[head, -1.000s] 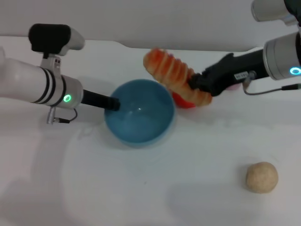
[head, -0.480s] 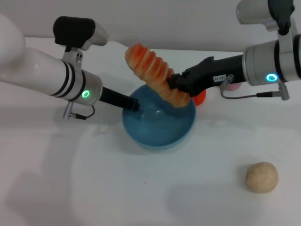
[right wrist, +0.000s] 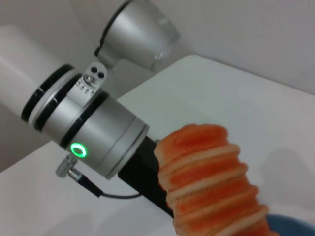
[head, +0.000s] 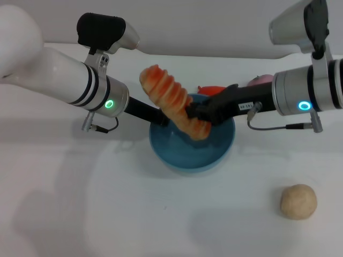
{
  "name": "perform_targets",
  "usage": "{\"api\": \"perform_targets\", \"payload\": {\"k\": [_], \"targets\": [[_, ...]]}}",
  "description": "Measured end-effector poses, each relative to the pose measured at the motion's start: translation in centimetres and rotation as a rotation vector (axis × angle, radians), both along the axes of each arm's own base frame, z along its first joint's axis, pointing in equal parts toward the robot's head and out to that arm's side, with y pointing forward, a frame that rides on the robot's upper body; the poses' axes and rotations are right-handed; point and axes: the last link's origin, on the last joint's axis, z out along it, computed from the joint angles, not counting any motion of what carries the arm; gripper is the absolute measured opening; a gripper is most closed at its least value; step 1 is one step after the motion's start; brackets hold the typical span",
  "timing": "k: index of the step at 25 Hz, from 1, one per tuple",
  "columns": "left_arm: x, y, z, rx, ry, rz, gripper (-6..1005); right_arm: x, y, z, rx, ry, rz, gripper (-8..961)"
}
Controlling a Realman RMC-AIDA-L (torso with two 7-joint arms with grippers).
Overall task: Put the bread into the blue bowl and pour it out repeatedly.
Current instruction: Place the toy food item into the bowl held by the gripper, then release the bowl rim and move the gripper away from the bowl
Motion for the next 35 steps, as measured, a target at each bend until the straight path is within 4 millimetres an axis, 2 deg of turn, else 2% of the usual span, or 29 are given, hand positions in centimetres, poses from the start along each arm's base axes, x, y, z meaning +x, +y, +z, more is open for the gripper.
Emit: {"api": "perform_targets", "payload": {"k": [3, 9, 12, 16, 20, 25, 29, 33, 35], "targets": [[0.0, 0.0, 0.0, 0.0, -0.001, 0.0, -1, 0.5, -0.3, -0.1, -0.001, -0.001, -0.012, 51], [0.1, 0.0, 0.0, -0.001, -0.003, 0.002, -1, 0.9, -0.4, 0.3, 0.009, 0.003, -0.019, 119], [0.1, 0.0, 0.0, -0.002, -0.006, 0.009, 0, 0.8, -0.5, 1.0, 0.034, 0.023, -0.01, 341], [0.0, -0.4, -0.2, -0.03, -0.006, 0.016, 0, 0.7, -0.3, 3.6, 0.128, 0.119, -0.029, 355], [0.0, -0.8, -0.3, -0.054, -0.003, 0.021, 2, 2.3, 0.2, 6.4, 0.23, 0.211, -0.097, 359], [-0.4, -1.1, -0.6, -0.065, 0.01, 0.022, 5, 4.2, 0.2, 8.6, 0.332, 0.284, -0.113, 359], [-0.2, -1.5, -1.5, -0.089, 0.041, -0.009, 7, 5.3, 0.3, 9.6, 0.376, 0.307, -0.151, 359], [0.0, -1.4, -1.8, -0.08, 0.052, -0.028, 9, 5.8, 0.2, 9.7, 0.383, 0.304, -0.152, 359], [0.1, -1.2, -1.8, -0.069, 0.053, -0.033, 56, 6.0, 0.2, 9.7, 0.383, 0.302, -0.156, 359]]}}
